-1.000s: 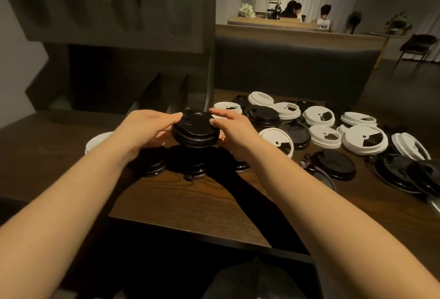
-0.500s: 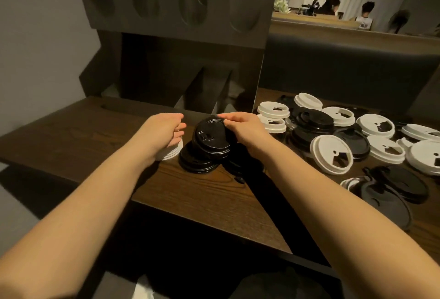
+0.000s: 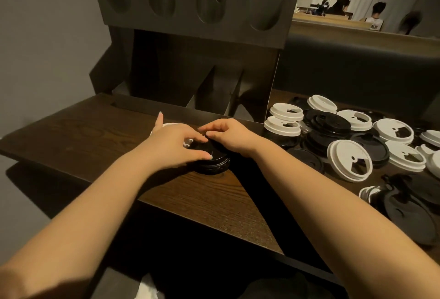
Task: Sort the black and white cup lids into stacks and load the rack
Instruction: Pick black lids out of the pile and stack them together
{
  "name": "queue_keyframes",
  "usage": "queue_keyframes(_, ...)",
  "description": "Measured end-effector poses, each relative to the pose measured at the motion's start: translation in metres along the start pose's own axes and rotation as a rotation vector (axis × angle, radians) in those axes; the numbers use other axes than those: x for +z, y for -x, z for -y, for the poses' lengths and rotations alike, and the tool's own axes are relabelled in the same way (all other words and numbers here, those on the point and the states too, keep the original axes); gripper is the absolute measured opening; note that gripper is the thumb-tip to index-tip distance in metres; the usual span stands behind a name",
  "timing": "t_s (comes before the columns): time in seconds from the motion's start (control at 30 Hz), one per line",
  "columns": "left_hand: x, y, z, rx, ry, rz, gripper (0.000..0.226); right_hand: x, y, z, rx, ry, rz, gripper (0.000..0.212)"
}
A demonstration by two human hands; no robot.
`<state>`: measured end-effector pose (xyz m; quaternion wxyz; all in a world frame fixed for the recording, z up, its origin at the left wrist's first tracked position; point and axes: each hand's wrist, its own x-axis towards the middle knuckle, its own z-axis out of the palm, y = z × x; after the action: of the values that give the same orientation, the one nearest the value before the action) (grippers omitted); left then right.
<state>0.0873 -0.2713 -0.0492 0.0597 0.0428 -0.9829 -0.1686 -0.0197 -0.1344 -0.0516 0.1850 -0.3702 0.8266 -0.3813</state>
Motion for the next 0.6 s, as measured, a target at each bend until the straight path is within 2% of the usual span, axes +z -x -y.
queue_keyframes(0.27, 0.009, -0.005, 0.007, 0.029, -0.099, 0.047, 0.039, 0.008, 0.002, -0.008, 0.024, 0.158, -0.139, 0.024)
queue_keyframes(0.33, 0.009, -0.004, 0.005, 0.045, -0.064, 0.022, 0.038, 0.007, 0.007, -0.007, 0.0, 0.224, -0.213, 0.029)
queue_keyframes(0.43, 0.006, 0.0, 0.001, 0.061, 0.014, -0.049, 0.045, 0.0, 0.021, -0.004, -0.058, 0.175, -0.314, 0.032)
queue_keyframes(0.5, 0.004, 0.002, 0.001, 0.073, -0.03, -0.034, 0.058, -0.005, 0.033, -0.005, -0.125, 0.228, -0.276, 0.03)
queue_keyframes(0.6, 0.006, -0.002, 0.003, 0.09, -0.093, 0.055, 0.057, -0.006, 0.047, -0.014, -0.217, 0.418, -0.184, 0.029)
